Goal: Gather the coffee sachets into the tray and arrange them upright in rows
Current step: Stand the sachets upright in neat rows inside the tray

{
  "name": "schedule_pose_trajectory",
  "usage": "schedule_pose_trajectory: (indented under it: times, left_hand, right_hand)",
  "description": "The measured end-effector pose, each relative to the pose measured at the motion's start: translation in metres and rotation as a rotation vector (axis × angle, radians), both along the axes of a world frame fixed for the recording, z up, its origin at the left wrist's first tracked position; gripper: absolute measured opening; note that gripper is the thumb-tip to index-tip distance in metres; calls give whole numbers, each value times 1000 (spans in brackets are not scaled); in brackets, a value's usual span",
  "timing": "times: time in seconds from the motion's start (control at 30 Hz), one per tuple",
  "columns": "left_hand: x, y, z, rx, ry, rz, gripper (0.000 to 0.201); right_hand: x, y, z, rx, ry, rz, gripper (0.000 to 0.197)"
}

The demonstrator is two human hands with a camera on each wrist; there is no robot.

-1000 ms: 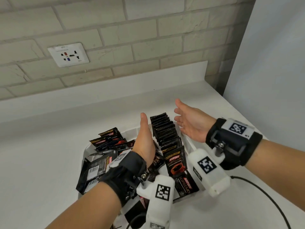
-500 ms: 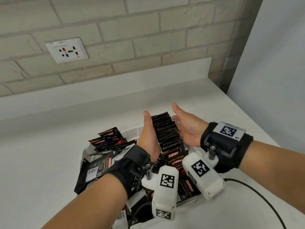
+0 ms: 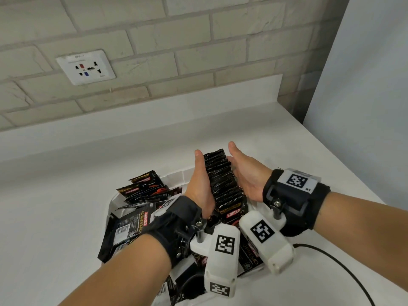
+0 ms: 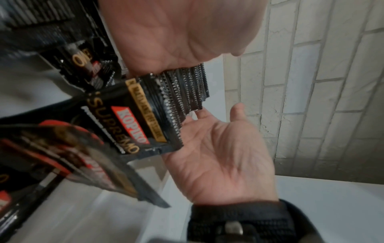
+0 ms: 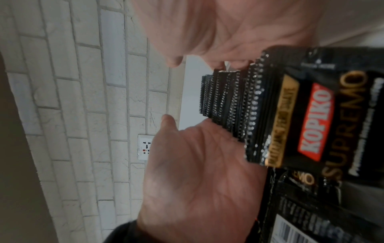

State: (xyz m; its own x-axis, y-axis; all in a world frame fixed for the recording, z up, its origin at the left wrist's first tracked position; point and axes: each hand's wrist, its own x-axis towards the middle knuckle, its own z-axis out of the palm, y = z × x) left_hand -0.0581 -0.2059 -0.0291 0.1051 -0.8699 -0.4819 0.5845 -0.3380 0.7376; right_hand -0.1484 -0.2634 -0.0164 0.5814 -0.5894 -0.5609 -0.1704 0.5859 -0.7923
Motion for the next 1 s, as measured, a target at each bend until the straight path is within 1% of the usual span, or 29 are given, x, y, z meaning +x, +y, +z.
schedule_pose_trajectory:
  times: [0.1,0.17,0.23,0.27,0.3,0.37,0.4,0.47,0.53,0.57,0.6,0.67,0.7,0.77,0.83,0.93,1.0]
  left_hand:
    - [1,0,0,2,-18,17,70]
    - [1,2,6,7,-61,25,69]
    - [1,9,14,51,-183,38,60]
    - [4,12,18,74,-242,37,59]
    - [8,16,23,83,-305,33,62]
    - [18,28,31,70,-460,3,66]
    - [23,35,35,47,-565,-27,64]
    - [28,52,43,-2,-860,-132,47]
    - [25,70,50,-47,-1153,-278,25]
    - [20,77,51,-61,-1235,-357,16]
    - [14,83,50,-67,-1279,-434,12]
    - [3,87,42,-70,-1330,-532,18]
    - [-2,85,38,-76,-1384,-554,21]
    - [-9,74,31,-95,-1544,-564,25]
    - [-13,63,27,-97,-1653,-539,26]
    - [-11,55,21,-83,-1746,-509,30]
    - [-7,55,19,-74,-1754,-492,33]
  right_hand:
    - [-1,0,4,-9,-18,30,63]
    - [-5,2,12,-59,7,56,55]
    - [-14,2,26,-122,28,63,63]
    - [-19,1,33,-167,28,69,67]
    - [-25,0,41,-222,25,78,68]
    - [-42,0,56,-352,20,81,66]
    - [-52,1,61,-424,24,101,59]
    - [-70,7,71,-573,63,245,37]
    - [-82,19,72,-712,199,502,24]
    - [-86,25,67,-758,287,644,18]
    - [-87,30,60,-778,361,770,13]
    - [-85,40,47,-811,451,939,15]
    - [-82,44,42,-838,477,975,18]
    - [-72,47,37,-894,496,968,24]
    - [-64,48,34,-942,493,938,27]
    - [-65,48,34,-999,510,923,28]
    - [-72,49,37,-993,507,940,27]
